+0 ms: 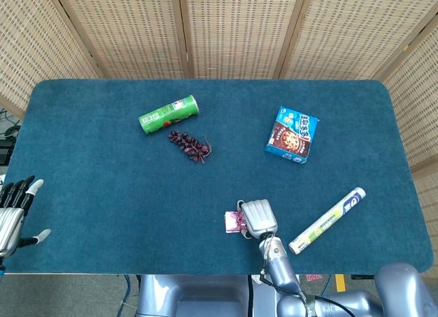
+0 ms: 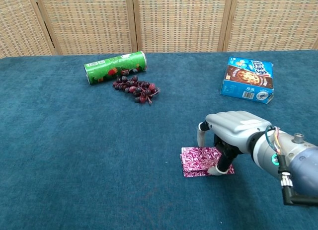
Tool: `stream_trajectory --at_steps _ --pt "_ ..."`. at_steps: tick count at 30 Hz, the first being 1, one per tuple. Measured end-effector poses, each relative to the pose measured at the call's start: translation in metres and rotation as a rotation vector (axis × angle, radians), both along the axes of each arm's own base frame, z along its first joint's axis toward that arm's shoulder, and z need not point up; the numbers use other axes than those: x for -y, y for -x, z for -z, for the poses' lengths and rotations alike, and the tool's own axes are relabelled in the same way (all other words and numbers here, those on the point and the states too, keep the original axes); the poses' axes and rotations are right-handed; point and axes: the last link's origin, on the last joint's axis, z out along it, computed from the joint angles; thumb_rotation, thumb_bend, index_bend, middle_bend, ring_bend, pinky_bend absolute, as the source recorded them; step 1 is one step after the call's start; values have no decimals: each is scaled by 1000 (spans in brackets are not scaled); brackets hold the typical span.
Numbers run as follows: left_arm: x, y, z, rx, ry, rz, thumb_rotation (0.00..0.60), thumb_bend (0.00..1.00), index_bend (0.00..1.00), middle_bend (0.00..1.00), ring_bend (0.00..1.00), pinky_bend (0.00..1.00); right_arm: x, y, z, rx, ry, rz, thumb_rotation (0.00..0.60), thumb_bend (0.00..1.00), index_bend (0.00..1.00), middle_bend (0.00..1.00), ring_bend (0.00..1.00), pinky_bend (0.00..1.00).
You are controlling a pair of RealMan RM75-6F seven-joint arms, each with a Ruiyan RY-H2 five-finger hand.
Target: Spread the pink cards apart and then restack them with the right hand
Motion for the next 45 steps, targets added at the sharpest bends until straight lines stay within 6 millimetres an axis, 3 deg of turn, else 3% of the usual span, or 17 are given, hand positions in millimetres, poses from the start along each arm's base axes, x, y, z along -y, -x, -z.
stream_trajectory --at_steps 4,12,23,30,45 --pt "0 0 0 0 0 0 600 46 0 0 0 0 -2 -1 2 -7 -9 -3 600 569 630 869 843 1000" --pt "0 0 0 1 1 0 600 46 0 0 0 0 -3 0 4 -26 -25 -3 600 517 504 865 843 1000" --pt "0 0 0 0 0 0 600 46 0 0 0 0 -1 2 0 -35 -25 -2 600 517 466 862 843 1000" --pt "0 -1 0 -1 -1 0 600 46 0 0 0 0 -1 3 -1 -56 -46 -6 600 443 376 857 843 1000" --pt "0 -1 0 0 -1 0 600 46 0 0 0 0 0 1 -5 -58 -42 -9 600 414 292 857 843 1000"
